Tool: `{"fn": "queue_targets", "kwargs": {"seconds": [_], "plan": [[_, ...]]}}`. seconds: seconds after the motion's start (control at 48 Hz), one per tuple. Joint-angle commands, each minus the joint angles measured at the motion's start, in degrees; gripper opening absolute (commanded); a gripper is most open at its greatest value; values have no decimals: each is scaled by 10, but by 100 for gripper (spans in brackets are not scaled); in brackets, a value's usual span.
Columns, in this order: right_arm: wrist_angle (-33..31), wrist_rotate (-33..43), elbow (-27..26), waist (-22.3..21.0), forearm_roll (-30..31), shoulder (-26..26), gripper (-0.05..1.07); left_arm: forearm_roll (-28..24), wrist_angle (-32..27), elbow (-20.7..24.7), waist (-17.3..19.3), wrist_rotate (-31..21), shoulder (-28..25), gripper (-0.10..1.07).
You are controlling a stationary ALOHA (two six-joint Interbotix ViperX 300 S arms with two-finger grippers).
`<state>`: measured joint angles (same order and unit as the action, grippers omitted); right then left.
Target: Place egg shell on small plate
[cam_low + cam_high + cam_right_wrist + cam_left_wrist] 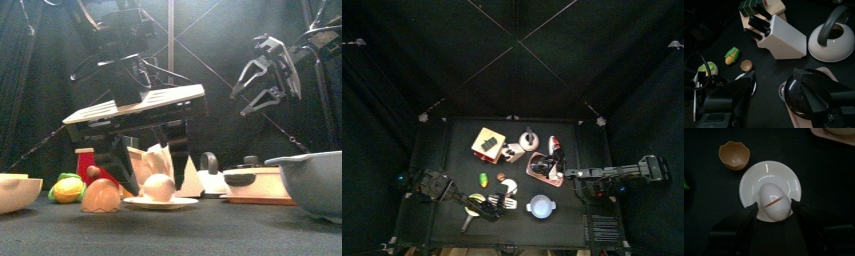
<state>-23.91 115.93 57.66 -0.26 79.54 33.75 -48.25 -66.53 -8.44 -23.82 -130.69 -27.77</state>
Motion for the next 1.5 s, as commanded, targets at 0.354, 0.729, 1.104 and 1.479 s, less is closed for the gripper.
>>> {"fn": "queue_targets", "kwargs": {"seconds": [0.354, 0.729, 1.104, 1.479], "plan": [[0, 0, -5, -1, 2, 6, 94, -29, -31, 14, -4, -6, 36, 90], [1, 0, -5, -1, 1, 6, 94, -37, -31, 15, -4, -6, 37, 90], [1, -1, -4, -2, 1, 6, 94, -53, -31, 13, -3, -6, 44, 89], [1, -1, -3, -3, 1, 6, 94, -97, -38, 4, 1, -4, 66, 89]]}}
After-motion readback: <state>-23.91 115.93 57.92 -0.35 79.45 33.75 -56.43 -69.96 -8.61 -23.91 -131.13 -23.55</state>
